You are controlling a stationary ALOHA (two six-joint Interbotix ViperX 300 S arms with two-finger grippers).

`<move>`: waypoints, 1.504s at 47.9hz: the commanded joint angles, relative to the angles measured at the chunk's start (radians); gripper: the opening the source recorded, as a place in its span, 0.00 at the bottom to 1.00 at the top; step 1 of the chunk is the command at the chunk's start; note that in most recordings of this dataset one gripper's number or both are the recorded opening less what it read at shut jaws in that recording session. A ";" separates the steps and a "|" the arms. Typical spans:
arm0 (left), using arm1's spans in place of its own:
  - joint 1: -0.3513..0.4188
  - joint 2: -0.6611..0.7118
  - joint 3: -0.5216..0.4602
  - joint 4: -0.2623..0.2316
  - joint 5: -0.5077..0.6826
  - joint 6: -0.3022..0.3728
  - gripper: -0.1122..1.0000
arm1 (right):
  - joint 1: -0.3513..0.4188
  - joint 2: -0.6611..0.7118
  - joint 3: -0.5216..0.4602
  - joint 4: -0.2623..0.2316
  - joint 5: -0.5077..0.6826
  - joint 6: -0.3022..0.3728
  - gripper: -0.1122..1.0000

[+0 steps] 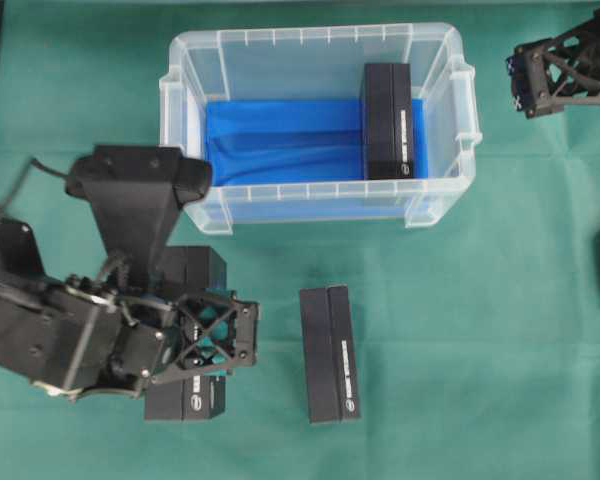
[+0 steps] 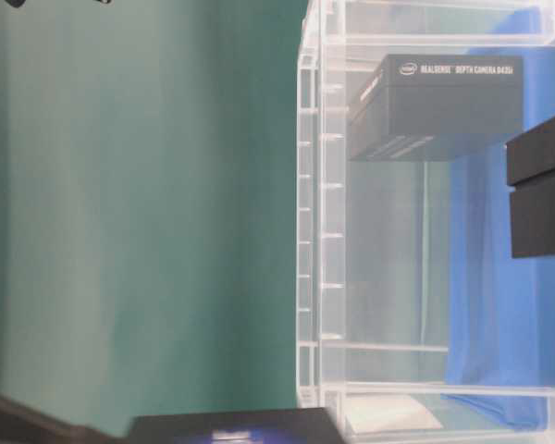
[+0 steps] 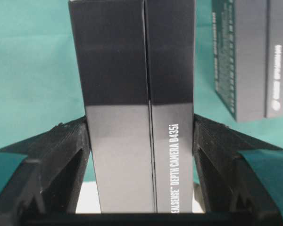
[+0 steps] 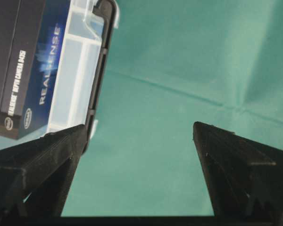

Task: Take out the box from the case.
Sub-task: 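Carry the box to the left front of the bin and lower it onto the cloth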

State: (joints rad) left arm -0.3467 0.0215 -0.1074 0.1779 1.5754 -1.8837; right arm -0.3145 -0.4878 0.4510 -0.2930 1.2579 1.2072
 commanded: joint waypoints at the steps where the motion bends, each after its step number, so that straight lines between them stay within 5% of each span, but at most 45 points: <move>1: 0.000 -0.031 0.032 0.006 -0.054 -0.002 0.65 | 0.002 -0.014 -0.008 -0.002 -0.003 -0.003 0.93; 14: -0.002 -0.051 0.233 -0.003 -0.212 -0.038 0.65 | 0.005 -0.014 -0.008 -0.002 0.003 -0.003 0.93; 29: -0.006 -0.021 0.434 -0.025 -0.541 -0.072 0.65 | 0.005 -0.014 -0.008 0.002 0.031 -0.003 0.93; 65: -0.015 0.006 0.454 -0.018 -0.549 -0.069 0.66 | 0.018 -0.014 -0.008 0.005 0.040 -0.002 0.93; 72: -0.015 0.006 0.449 -0.018 -0.552 -0.069 0.93 | 0.026 -0.014 -0.008 0.005 0.040 0.000 0.93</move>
State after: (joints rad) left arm -0.3605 0.0430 0.3590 0.1549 1.0293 -1.9543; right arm -0.2945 -0.4893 0.4525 -0.2884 1.2993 1.2057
